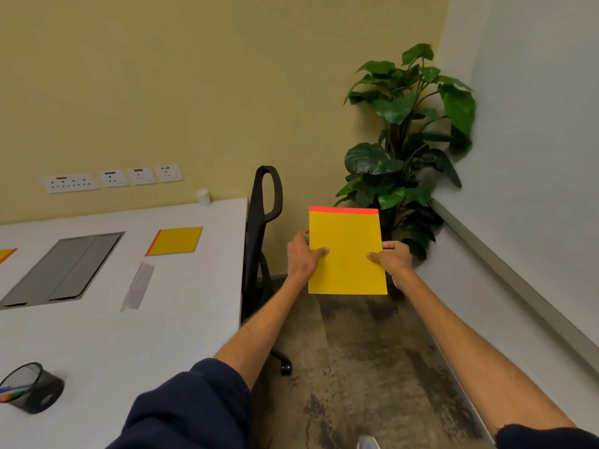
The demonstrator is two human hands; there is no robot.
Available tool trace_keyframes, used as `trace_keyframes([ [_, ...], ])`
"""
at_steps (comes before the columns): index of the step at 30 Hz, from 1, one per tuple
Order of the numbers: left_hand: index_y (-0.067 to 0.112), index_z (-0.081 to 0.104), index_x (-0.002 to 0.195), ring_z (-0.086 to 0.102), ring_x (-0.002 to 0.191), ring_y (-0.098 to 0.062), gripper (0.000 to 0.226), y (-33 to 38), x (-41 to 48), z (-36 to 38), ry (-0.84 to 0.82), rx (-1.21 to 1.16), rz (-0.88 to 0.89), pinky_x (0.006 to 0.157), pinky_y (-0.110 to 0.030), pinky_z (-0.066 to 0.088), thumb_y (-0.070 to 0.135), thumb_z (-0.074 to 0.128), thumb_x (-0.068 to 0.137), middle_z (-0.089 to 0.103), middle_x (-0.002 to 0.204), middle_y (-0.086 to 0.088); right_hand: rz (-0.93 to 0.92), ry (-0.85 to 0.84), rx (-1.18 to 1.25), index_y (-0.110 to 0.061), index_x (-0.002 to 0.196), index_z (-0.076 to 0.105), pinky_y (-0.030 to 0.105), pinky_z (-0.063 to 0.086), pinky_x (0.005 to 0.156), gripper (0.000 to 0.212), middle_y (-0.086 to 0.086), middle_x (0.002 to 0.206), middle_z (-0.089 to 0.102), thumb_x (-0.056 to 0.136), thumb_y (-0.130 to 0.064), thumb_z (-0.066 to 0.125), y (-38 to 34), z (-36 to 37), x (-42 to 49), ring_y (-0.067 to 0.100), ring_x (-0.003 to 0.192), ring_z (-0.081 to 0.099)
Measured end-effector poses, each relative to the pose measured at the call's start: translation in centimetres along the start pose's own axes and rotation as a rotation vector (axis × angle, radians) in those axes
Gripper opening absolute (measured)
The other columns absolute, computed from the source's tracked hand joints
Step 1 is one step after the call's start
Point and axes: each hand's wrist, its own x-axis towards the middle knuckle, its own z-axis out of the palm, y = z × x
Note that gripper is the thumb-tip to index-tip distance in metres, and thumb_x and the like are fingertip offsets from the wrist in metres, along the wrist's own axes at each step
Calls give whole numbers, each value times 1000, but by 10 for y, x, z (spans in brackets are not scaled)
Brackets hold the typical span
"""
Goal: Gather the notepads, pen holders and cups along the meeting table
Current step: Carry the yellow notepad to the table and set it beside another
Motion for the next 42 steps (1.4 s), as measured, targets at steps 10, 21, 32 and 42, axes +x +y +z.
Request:
trace_keyframes([
  [10,9,49,129,60,112,-25,60,14,186,41,122,-4,-6,96,-43,51,19,80,79,63,123,-10,-62,-83,47,-8,114,65,46,55,95,45,11,111,71,74,-11,84,-78,45,196,26,103,67],
  [21,4,51,131,57,94,-15,67,29,350,22,257,67,-11,83,-32,51,20,83,75,63,121,-13,-123,-257,65,-6,120,60,37,55,89,50,11,117,67,76,-13,83,-165,115,344,27,109,65],
  [32,7,54,129,62,103,-26,66,-15,492,-11,469,40,-89,83,-36,51,22,83,73,64,121,-14,-197,-352,89,-4,116,66,34,56,91,47,12,113,71,73,-10,85,-228,243,468,25,102,68],
  [42,5,54,131,58,104,-21,64,-69,613,-88,712,-39,-216,79,-29,46,21,81,76,61,124,-14,-320,-551,6,-6,114,66,29,53,80,45,11,111,72,73,-11,85,-323,395,550,20,88,66],
])
